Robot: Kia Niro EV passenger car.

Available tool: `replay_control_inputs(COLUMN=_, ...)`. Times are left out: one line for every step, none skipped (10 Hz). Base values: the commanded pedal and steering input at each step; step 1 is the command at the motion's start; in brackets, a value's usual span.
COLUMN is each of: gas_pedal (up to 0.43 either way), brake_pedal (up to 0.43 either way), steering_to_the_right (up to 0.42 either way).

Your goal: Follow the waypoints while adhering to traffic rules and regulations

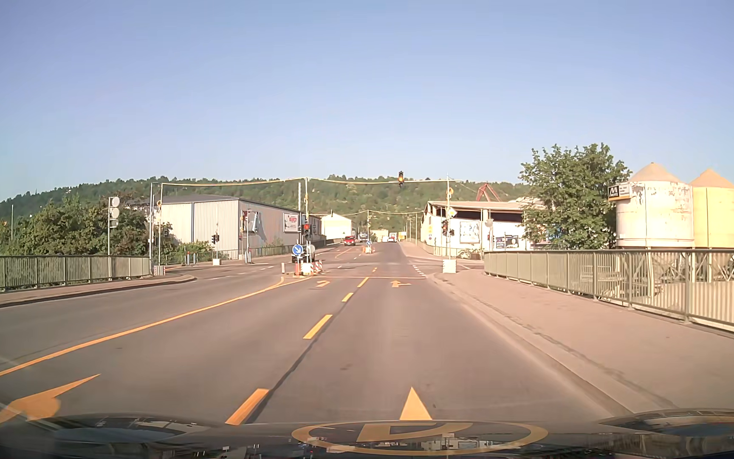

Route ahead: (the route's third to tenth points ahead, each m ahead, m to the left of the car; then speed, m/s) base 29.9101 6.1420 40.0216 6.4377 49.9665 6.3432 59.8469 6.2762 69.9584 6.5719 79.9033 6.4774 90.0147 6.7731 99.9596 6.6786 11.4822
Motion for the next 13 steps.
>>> replay_control_inputs(gas_pedal=0.0, brake_pedal=0.238, steering_to_the_right=0.003)
replay_control_inputs(gas_pedal=0.0, brake_pedal=0.244, steering_to_the_right=0.003)
replay_control_inputs(gas_pedal=0.0, brake_pedal=0.256, steering_to_the_right=0.003)
replay_control_inputs(gas_pedal=0.0, brake_pedal=0.262, steering_to_the_right=0.003)
replay_control_inputs(gas_pedal=0.0, brake_pedal=0.274, steering_to_the_right=0.002)
replay_control_inputs(gas_pedal=0.0, brake_pedal=0.274, steering_to_the_right=0.003)
replay_control_inputs(gas_pedal=0.0, brake_pedal=0.287, steering_to_the_right=0.002)
replay_control_inputs(gas_pedal=0.0, brake_pedal=0.299, steering_to_the_right=0.003)
replay_control_inputs(gas_pedal=0.0, brake_pedal=0.305, steering_to_the_right=0.003)
replay_control_inputs(gas_pedal=0.0, brake_pedal=0.305, steering_to_the_right=0.003)
replay_control_inputs(gas_pedal=0.0, brake_pedal=0.311, steering_to_the_right=0.002)
replay_control_inputs(gas_pedal=0.0, brake_pedal=0.317, steering_to_the_right=0.003)
replay_control_inputs(gas_pedal=0.0, brake_pedal=0.323, steering_to_the_right=0.002)
